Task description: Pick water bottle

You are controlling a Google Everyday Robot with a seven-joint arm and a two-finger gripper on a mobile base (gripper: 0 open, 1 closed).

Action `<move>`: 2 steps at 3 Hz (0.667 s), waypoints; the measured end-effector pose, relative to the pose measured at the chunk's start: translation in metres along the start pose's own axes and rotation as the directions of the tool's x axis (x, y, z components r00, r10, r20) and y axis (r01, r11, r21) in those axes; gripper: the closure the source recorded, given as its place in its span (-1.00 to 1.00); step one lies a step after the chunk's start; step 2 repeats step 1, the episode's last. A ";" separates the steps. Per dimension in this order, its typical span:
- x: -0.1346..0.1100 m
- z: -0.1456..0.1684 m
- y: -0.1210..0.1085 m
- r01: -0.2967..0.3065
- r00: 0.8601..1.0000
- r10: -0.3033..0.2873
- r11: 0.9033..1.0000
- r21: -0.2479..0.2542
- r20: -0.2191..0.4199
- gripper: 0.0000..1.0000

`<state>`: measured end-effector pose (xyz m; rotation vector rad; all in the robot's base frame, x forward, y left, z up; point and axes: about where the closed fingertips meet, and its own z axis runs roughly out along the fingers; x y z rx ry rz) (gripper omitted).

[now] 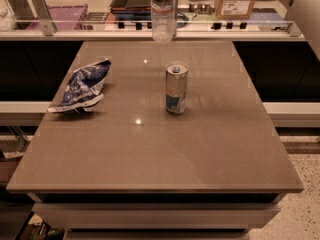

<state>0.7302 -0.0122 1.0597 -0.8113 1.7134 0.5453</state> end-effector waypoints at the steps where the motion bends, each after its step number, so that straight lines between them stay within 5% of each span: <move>1: -0.002 -0.001 0.000 0.001 1.000 -0.001 1.000 0.001 0.003 1.00; 2: -0.002 -0.001 0.000 0.001 1.000 -0.001 1.000 0.001 0.003 1.00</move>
Offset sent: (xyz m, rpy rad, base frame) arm 0.0000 0.0000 0.0000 0.0000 0.0000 0.0000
